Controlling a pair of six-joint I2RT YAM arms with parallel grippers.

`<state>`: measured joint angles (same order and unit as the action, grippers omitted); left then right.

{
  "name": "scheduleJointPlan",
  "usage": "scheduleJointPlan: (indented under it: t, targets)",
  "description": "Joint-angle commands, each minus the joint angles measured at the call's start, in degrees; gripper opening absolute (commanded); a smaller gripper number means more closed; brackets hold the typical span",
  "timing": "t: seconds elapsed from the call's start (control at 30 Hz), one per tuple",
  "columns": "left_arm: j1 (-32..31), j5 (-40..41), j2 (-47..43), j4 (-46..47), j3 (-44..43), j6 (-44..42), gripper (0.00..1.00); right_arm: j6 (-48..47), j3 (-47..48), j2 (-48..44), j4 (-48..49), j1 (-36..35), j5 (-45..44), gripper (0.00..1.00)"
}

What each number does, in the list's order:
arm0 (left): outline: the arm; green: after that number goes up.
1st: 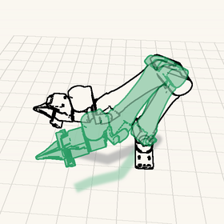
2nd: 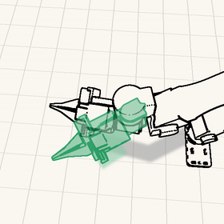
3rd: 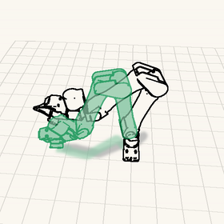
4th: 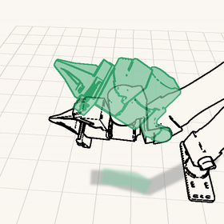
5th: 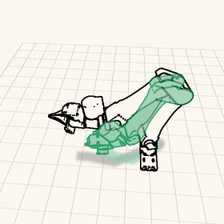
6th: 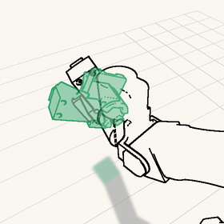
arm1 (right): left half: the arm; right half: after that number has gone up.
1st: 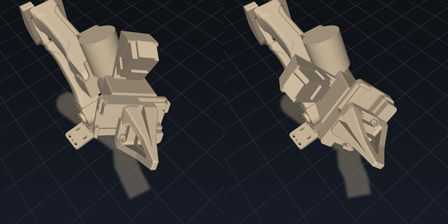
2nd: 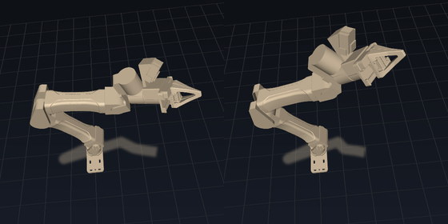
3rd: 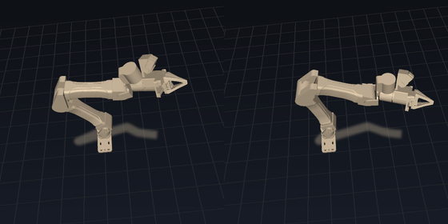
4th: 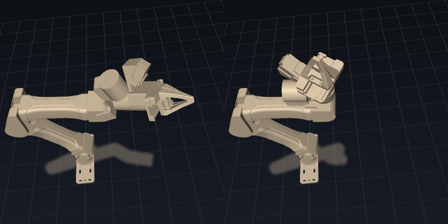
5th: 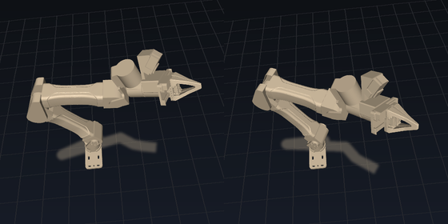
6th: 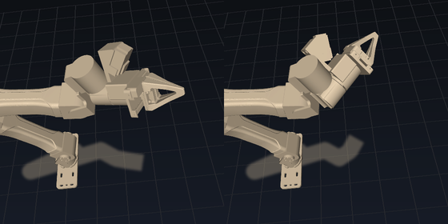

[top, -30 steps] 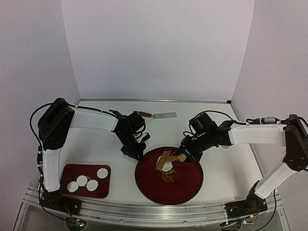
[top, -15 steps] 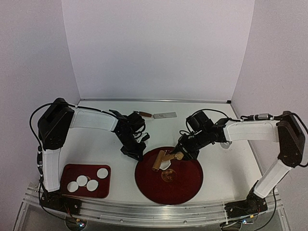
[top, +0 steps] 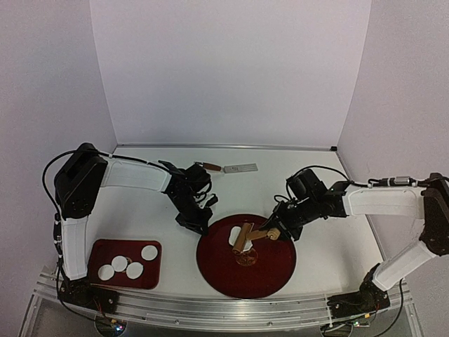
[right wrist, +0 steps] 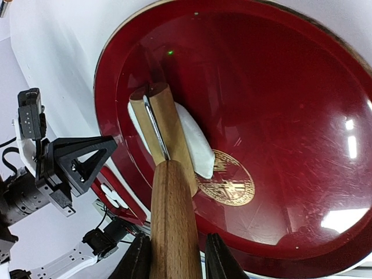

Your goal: Roll out the dumpling wrappers from the dough

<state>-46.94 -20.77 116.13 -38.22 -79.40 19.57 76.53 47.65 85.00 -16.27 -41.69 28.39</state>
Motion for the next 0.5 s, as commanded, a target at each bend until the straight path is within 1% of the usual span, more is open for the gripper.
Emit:
scheduleJointPlan:
  t: [0.0, 0.07, 0.13, 0.33, 0.4, 0.47]
  targets:
    - [0.27, 3.4, -1.88, -1.68, 1.12, 0.64, 0.0, -2.63, 1.77, 10.45, -15.73, -0.14, -5.47, 0.0]
    - [0.27, 3.34, -1.77, -1.73, 1.07, 0.7, 0.0, -3.77, 3.09, 12.71, -15.71, 0.03, -5.24, 0.0]
    - [0.27, 3.31, -1.69, -1.79, 0.92, 0.73, 0.0, -4.21, 3.1, 12.77, -15.8, 0.2, -5.0, 0.0]
    - [0.27, 3.72, -1.99, -1.61, 0.82, 1.03, 0.0, -3.06, -4.04, 3.73, -16.27, 2.34, -4.59, 0.0]
    - [0.26, 3.8, -2.05, -1.54, 0.82, 1.16, 0.0, -3.07, -5.06, 3.08, -16.33, 2.66, -4.35, 0.0]
    - [0.26, 3.8, -2.04, -1.47, 0.7, 1.21, 0.0, -3.99, -3.74, 5.3, -16.26, 2.67, -3.96, 0.0]
